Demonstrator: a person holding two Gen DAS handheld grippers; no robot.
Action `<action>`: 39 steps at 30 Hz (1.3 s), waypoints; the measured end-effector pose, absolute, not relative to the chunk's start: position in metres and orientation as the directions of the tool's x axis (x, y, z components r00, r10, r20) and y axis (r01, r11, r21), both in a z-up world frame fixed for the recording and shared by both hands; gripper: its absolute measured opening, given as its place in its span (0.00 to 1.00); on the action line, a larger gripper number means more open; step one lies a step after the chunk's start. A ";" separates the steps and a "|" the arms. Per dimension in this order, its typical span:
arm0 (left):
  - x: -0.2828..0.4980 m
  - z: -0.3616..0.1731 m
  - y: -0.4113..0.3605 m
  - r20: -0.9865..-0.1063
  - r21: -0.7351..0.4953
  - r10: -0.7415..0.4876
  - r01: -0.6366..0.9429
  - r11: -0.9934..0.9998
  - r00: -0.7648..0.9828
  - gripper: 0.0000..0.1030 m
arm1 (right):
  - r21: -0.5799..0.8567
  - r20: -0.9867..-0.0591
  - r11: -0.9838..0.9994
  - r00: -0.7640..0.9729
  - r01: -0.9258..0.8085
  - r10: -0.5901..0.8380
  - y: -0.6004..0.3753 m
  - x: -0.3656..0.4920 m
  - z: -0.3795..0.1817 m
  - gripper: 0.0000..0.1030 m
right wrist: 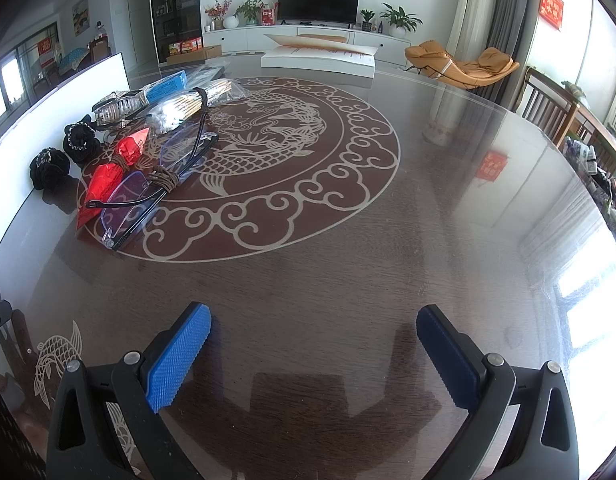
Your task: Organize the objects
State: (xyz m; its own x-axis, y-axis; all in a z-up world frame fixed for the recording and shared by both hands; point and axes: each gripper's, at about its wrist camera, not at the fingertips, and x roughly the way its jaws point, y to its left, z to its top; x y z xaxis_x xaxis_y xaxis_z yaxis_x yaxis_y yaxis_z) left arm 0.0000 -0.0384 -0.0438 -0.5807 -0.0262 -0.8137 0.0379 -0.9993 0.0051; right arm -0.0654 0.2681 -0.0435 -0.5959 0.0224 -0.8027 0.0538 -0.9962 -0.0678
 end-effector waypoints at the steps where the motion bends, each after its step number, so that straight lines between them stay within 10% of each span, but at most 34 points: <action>1: 0.000 -0.044 -0.038 -0.814 0.005 -0.025 0.037 -0.999 -0.580 1.00 | -0.068 -0.803 -0.996 -0.596 0.054 0.022 0.268 -0.065 -0.044 1.00; 27: 0.001 -0.047 -0.064 -0.810 0.006 -0.075 0.119 -0.993 -0.582 1.00 | 0.122 -0.768 -0.987 -0.619 0.109 -0.164 0.252 -0.089 -0.012 0.99; 39: 0.001 -0.047 -0.065 -0.806 0.005 -0.079 0.127 -0.992 -0.587 1.00 | 0.036 -0.861 -0.984 -0.495 0.174 -0.119 0.168 -0.175 -0.031 0.40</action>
